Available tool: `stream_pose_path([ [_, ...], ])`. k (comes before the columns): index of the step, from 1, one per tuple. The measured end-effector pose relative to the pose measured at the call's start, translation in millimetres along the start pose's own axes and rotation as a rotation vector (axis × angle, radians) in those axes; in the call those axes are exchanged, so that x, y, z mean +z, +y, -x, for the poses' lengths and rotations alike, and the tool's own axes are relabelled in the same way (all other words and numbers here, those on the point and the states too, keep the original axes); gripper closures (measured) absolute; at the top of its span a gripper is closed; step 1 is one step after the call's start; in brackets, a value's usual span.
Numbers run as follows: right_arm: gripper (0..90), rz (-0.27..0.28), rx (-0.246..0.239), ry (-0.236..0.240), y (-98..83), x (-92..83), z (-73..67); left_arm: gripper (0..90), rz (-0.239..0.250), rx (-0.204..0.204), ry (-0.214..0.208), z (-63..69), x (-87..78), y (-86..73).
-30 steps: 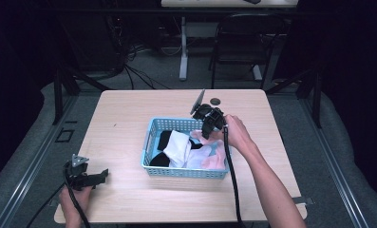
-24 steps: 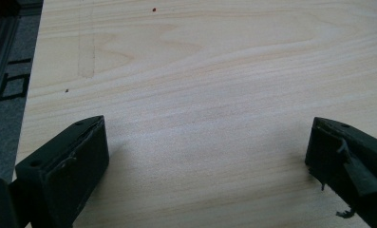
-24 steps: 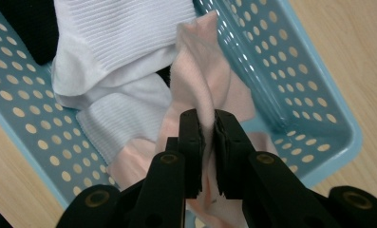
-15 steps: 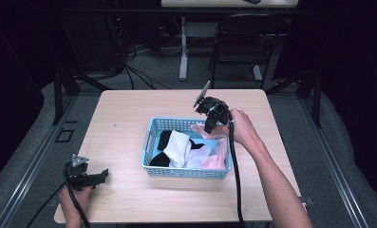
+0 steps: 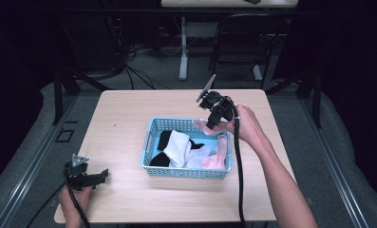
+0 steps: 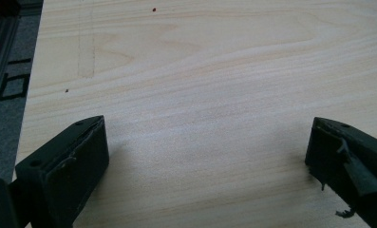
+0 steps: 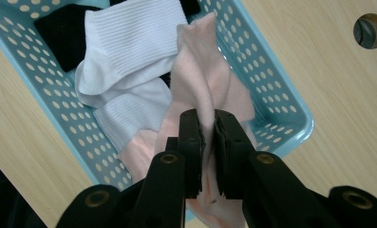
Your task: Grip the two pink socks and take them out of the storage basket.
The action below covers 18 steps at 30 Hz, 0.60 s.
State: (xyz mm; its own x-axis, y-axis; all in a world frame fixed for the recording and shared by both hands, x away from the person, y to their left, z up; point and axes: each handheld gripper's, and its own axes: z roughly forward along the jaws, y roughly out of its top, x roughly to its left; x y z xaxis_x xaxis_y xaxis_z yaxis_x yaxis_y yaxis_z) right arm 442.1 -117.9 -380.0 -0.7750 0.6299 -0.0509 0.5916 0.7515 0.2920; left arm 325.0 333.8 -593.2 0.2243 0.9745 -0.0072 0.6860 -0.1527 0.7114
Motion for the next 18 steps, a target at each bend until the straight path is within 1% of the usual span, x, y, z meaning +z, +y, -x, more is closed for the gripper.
stream_pose_path([
  [3, 82.0, 0.002, 0.003, -0.006, -0.4, -3.5, 0.4, 0.6, 0.0, 0.001, 0.0, -0.1, 0.0, 0.0],
  [6, 82.0, 0.022, 0.018, -0.015, -4.8, -11.9, 3.8, 0.6, 0.0, 0.001, 0.0, -0.1, 0.0, 0.0],
  [8, 82.0, 0.019, 0.016, -0.019, -6.3, -14.5, 5.6, 0.6, 0.0, 0.0, 0.0, 0.0, 0.0, 0.0],
  [9, 82.0, 0.02, 0.022, -0.024, -8.1, -16.9, 6.9, 0.6, 0.0, 0.0, 0.0, 0.0, 0.0, 0.0],
  [10, 82.0, 0.032, 0.037, -0.028, -12.3, -21.0, 9.5, 0.6, 0.0, 0.0, 0.0, 0.0, 0.0, 0.0],
  [11, 82.0, 0.032, 0.037, -0.028, -12.3, -21.0, 9.5, 0.6, 0.0, 0.0, 0.0, 0.0, 0.0, 0.0],
  [12, 82.0, 0.031, 0.043, -0.038, -16.0, -25.9, 12.3, 0.6, 0.0, 0.0, 0.0, 0.0, 0.0, 0.0],
  [15, 82.0, 0.037, 0.049, -0.045, -19.9, -30.0, 14.7, 0.6, 0.0, 0.0, 0.0, 0.0, 0.0, 0.0],
  [18, 82.0, 0.047, 0.065, -0.057, -28.1, -37.4, 20.7, 0.6, 0.0, 0.0, 0.0, 0.0, 0.0, 0.0],
])
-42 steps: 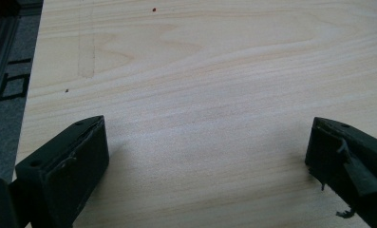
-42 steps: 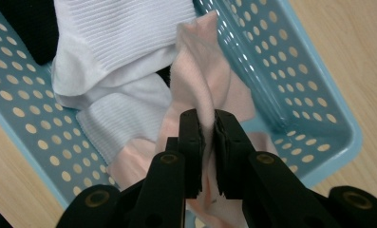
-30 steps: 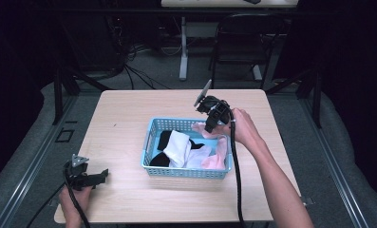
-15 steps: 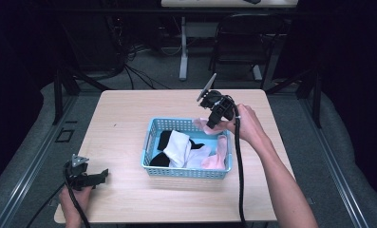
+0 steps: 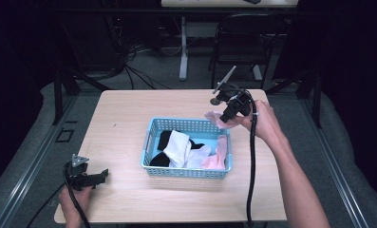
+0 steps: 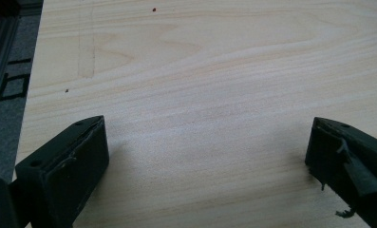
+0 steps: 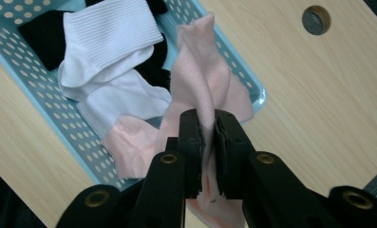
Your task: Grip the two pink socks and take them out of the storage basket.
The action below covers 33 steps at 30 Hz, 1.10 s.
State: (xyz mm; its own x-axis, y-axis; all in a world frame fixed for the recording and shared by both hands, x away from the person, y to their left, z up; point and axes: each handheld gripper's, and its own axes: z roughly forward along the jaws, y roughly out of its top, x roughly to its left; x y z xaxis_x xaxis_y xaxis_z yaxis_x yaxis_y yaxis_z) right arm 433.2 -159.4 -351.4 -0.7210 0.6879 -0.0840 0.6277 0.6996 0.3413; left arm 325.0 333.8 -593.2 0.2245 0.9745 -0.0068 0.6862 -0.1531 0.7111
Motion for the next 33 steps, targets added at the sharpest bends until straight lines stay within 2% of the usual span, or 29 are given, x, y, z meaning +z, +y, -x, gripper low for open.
stream_pose_path([
  [10, 82.0, -0.002, 0.065, -0.02, -22.3, -6.9, 18.7, 0.6, 0.0, 0.0, 0.0, 0.0, 0.0, 0.0],
  [17, 82.0, -0.025, 0.117, -0.046, -41.7, -13.1, 37.8, 0.6, 0.0, 0.0, 0.0, 0.0, 0.0, 0.0],
  [20, 82.0, -0.044, 0.154, -0.06, -53.6, -15.4, 50.0, 0.6, 0.0, 0.0, 0.0, 0.0, 0.0, 0.0],
  [23, 81.9, -0.051, 0.174, -0.069, -60.0, -15.1, 56.3, 0.6, 0.0, 0.0, 0.0, 0.0, 0.0, 0.0],
  [28, 81.9, -0.073, 0.234, -0.079, -78.5, -8.2, 72.9, 0.6, 0.0, 0.0, 0.0, 0.0, 0.0, 0.0],
  [29, 81.9, -0.073, 0.234, -0.079, -78.5, -8.2, 72.9, 0.6, 0.0, 0.0, 0.0, 0.0, 0.1, 0.0],
  [30, 81.9, -0.095, 0.238, -0.085, -84.3, -4.9, 78.8, 0.6, 0.0, 0.0, 0.0, 0.0, 0.0, 0.0],
  [33, 81.9, -0.099, 0.255, -0.089, -89.2, -0.4, 81.6, 0.6, 0.0, 0.0, 0.0, 0.0, 0.0, 0.0],
])
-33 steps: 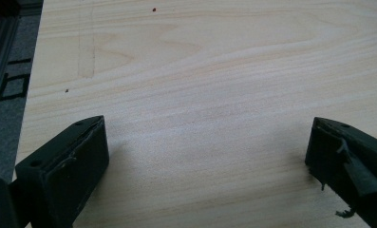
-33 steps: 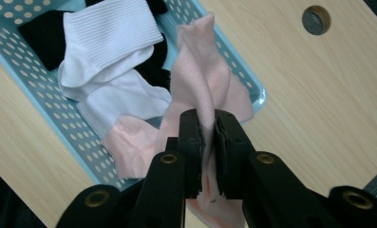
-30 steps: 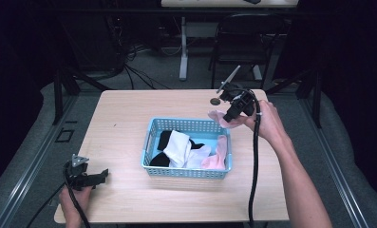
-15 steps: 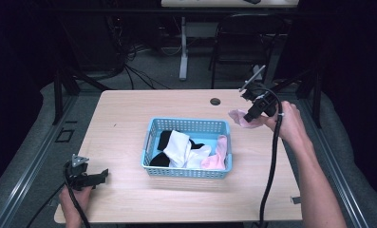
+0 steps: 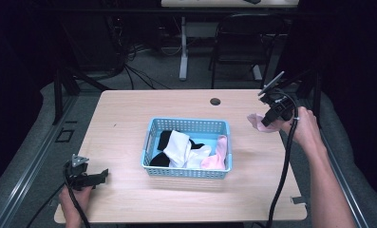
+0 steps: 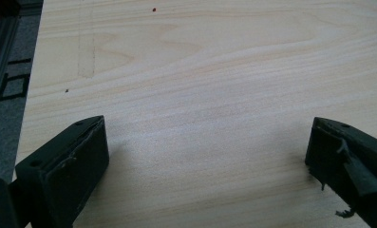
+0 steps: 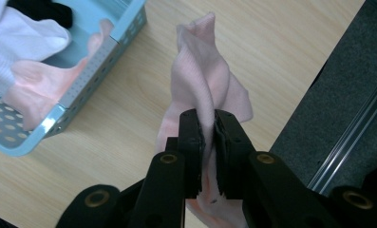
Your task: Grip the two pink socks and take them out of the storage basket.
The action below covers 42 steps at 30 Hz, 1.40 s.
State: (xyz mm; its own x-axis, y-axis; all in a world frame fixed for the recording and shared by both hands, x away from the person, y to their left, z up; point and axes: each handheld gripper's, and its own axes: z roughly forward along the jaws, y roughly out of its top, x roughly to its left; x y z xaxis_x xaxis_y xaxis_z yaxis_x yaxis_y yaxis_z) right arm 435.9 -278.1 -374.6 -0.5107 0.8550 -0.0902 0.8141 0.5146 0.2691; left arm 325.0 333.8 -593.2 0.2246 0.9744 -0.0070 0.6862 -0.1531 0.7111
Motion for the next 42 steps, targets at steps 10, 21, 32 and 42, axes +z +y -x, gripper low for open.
stream_pose_path([
  [10, 81.8, -0.071, 0.059, 0.015, -17.3, 49.0, 14.3, 0.6, 0.0, 0.0, 0.0, 0.0, 0.0, 0.0],
  [21, 81.6, -0.122, 0.067, 0.071, -25.5, 98.5, 8.5, 0.6, 0.0, 0.0, 0.0, 0.0, 0.0, 0.0],
  [32, 80.5, -0.161, 0.081, 0.106, -30.3, 135.0, 3.1, 0.6, 0.0, 0.0, 0.0, 0.0, 0.0, 0.0],
  [42, 79.3, -0.175, 0.093, 0.121, -35.6, 152.2, 4.4, 0.6, 0.0, 0.0, 0.0, 0.0, 0.0, 0.0],
])
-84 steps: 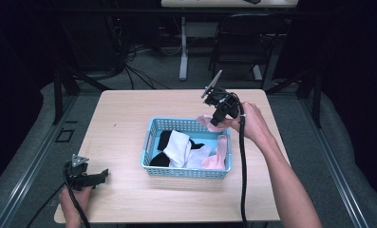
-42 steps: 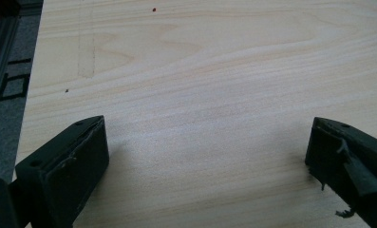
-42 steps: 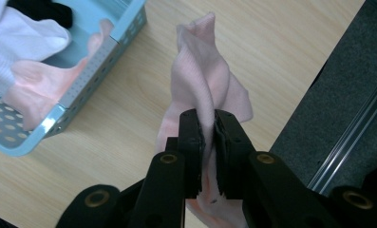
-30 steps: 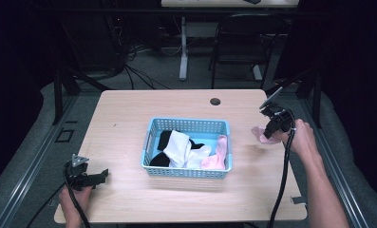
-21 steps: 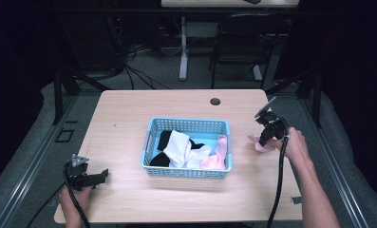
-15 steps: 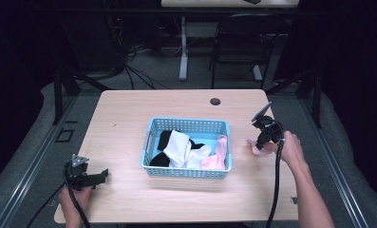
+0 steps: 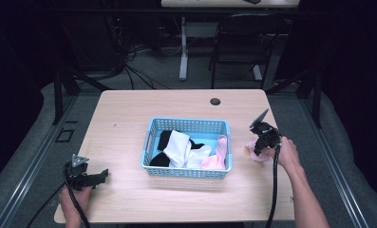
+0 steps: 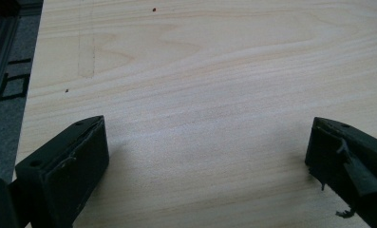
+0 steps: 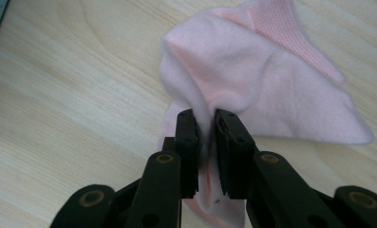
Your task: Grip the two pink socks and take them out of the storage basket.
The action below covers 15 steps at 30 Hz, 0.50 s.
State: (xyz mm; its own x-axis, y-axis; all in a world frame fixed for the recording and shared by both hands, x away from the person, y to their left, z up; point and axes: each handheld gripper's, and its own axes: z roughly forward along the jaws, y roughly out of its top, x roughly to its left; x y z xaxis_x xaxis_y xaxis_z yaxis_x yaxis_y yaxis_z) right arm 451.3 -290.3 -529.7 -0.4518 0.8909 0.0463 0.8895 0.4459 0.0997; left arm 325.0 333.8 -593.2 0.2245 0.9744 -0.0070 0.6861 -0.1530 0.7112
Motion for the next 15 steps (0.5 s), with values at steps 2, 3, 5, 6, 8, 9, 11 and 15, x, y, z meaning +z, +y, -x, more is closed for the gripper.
stream_pose_path([
  [2, 79.0, -0.024, -0.018, 0.0, 1.1, -0.9, 2.7, 0.6, 0.0, 0.0, 0.0, 0.0, 0.0, 0.0],
  [3, 78.0, 0.002, 0.004, 0.01, 0.1, 1.7, 1.7, 0.6, 0.0, 0.0, 0.0, 0.0, 0.0, 0.0],
  [5, 76.2, -0.023, -0.015, 0.004, 1.3, 0.2, 2.2, 0.6, 0.0, 0.0, 0.0, 0.0, 0.0, 0.0],
  [6, 73.3, 0.002, 0.004, 0.01, 0.3, 1.6, 1.1, 0.6, 0.0, 0.0, 0.0, 0.0, 0.0, 0.0],
  [8, 68.7, 0.003, 0.003, 0.014, 0.2, 1.0, 1.2, 0.6, 0.0, 0.0, 0.0, 0.0, 0.0, 0.0],
  [9, 63.6, -0.008, -0.006, 0.009, 0.4, -0.4, 1.6, 0.6, 0.0, 0.0, 0.0, 0.0, 0.0, 0.0],
  [11, 42.8, 0.024, -0.001, 0.01, -2.6, -4.6, 1.6, 0.6, 0.0, 0.0, 0.0, 0.0, 0.0, 0.0],
  [15, 27.5, 0.055, -0.004, 0.015, -8.7, -15.3, 3.5, 0.5, 0.0, 0.0, 0.0, 0.0, 0.0, 0.0],
])
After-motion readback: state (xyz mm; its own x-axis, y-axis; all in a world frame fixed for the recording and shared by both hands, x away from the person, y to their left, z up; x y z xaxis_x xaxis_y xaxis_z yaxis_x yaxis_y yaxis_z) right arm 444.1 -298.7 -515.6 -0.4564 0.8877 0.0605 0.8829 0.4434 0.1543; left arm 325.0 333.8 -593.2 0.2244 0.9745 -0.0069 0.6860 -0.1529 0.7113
